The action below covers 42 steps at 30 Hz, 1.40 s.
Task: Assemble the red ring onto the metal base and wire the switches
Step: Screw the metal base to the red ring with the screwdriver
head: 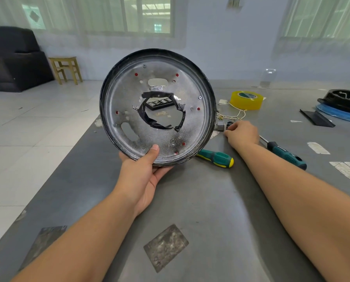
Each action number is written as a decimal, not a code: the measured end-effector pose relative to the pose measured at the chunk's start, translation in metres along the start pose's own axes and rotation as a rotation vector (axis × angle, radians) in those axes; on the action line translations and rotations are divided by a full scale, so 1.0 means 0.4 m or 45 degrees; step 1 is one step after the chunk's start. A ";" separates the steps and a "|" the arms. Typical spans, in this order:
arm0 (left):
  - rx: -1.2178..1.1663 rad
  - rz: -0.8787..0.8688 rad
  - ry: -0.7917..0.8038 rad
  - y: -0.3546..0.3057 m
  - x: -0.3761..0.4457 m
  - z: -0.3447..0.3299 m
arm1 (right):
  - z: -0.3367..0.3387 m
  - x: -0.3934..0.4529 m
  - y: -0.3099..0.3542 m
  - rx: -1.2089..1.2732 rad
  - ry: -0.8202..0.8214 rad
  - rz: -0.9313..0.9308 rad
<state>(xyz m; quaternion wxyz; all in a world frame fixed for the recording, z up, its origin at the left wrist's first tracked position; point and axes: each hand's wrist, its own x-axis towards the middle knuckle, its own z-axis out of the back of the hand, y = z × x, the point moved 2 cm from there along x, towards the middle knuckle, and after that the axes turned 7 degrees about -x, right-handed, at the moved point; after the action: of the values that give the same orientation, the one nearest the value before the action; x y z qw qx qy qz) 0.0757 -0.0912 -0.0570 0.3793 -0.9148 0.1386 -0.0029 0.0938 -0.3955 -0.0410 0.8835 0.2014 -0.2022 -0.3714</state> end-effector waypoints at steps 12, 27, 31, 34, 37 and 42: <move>0.077 -0.077 0.006 0.003 -0.004 0.000 | 0.058 -0.140 -0.013 0.583 -0.106 0.193; 0.178 -0.190 -0.073 0.008 -0.009 -0.004 | 0.115 -0.373 0.088 0.651 -0.216 0.976; 0.196 -0.196 -0.055 0.007 -0.014 -0.005 | 0.086 -0.383 0.089 0.399 -0.118 1.139; 0.228 -0.200 -0.043 0.007 -0.018 -0.004 | 0.087 -0.386 0.094 0.265 -0.156 1.216; 0.241 -0.212 -0.033 0.007 -0.021 -0.006 | 0.087 -0.391 0.096 0.209 -0.161 1.242; 0.274 -0.217 -0.044 0.006 -0.025 -0.009 | 0.089 -0.389 0.095 0.195 -0.125 1.237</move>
<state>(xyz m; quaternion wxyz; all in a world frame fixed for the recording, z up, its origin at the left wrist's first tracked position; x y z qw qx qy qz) 0.0649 -0.0928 -0.0550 0.4759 -0.8773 0.0525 -0.0341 -0.0022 -0.2634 -0.0244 0.9267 0.1305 -0.3407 0.0902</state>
